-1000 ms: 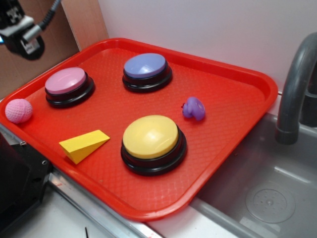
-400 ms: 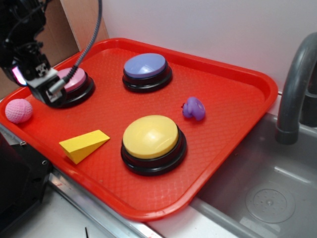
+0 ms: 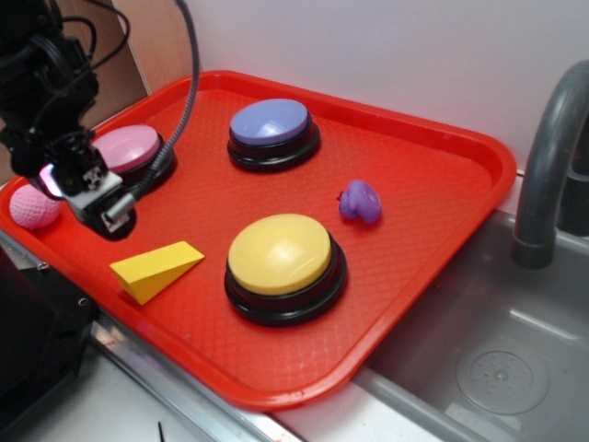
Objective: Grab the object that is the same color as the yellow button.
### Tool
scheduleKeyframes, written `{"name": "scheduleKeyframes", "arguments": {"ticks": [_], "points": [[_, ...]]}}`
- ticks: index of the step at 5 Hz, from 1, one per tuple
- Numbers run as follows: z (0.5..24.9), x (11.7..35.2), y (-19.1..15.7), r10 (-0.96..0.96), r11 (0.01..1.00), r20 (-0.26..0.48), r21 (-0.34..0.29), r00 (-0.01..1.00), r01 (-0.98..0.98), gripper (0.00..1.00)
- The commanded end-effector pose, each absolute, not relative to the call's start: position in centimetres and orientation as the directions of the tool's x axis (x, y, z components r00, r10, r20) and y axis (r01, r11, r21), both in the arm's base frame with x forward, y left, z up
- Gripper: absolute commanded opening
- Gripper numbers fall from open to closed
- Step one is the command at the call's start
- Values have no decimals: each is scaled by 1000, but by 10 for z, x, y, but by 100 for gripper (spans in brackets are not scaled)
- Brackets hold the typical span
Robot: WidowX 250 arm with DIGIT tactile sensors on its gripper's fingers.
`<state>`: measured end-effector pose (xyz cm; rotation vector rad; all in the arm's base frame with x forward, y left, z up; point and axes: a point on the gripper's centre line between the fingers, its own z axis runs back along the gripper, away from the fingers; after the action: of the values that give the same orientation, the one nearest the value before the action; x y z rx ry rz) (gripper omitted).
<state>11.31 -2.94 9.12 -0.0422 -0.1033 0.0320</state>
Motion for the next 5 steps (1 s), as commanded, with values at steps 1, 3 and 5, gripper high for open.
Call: {"name": "scheduleKeyframes", "arguments": {"ticks": [1, 3, 5], "points": [[51, 123, -34, -29, 997, 92, -71, 995, 35, 100], [30, 128, -44, -61, 993, 68, -92, 996, 68, 100], [16, 126, -46, -69, 993, 29, -95, 997, 71, 100]]}}
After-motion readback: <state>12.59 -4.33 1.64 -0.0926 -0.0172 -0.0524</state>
